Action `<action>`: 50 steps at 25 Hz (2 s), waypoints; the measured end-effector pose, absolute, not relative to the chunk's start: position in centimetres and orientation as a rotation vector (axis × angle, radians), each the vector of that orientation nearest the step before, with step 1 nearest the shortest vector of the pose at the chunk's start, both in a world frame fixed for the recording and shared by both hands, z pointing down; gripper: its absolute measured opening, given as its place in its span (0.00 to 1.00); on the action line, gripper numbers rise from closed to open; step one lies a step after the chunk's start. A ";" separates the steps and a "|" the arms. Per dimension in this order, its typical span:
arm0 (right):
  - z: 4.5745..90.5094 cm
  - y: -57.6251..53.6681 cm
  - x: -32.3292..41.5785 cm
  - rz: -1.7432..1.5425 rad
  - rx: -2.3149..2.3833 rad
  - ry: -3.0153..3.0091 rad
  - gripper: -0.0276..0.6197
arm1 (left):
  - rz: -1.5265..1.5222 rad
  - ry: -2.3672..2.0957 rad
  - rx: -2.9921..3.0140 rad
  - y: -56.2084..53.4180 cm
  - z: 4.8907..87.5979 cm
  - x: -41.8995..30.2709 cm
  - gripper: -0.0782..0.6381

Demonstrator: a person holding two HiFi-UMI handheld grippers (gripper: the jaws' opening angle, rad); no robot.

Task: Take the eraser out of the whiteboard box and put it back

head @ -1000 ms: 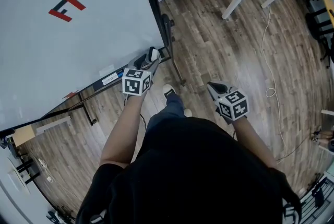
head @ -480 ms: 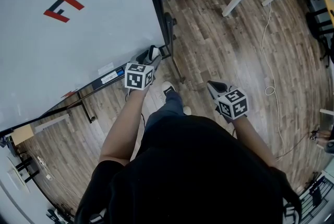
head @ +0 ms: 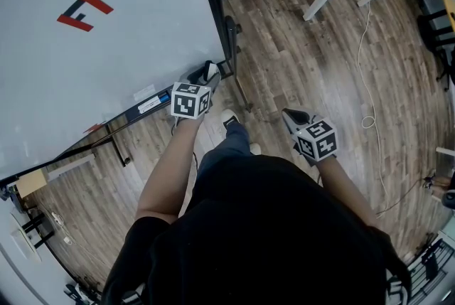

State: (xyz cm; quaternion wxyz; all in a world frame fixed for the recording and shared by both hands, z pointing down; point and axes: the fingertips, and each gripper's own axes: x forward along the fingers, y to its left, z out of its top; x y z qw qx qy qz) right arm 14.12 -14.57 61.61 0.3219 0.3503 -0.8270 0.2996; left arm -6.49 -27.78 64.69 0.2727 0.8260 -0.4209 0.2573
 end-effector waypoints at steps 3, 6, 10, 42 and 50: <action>61.6 -14.4 13.9 0.783 0.917 -2.174 0.04 | 0.696 -1.127 2.223 -27.7 64.6 -6.4 0.39; 61.6 -14.4 13.8 0.781 0.915 -2.174 0.04 | 0.714 -1.123 2.228 -27.8 64.7 -6.4 0.37; 61.6 -14.2 13.6 0.782 0.915 -2.174 0.04 | 0.746 -1.118 2.247 -27.7 64.6 -6.5 0.35; 58.2 -12.9 12.5 0.690 0.930 -2.246 0.04 | 0.661 -1.149 2.442 -25.3 56.2 -7.0 0.32; 56.9 -12.5 12.7 0.656 0.942 -2.270 0.04 | 0.633 -1.167 2.498 -24.5 53.4 -7.0 0.32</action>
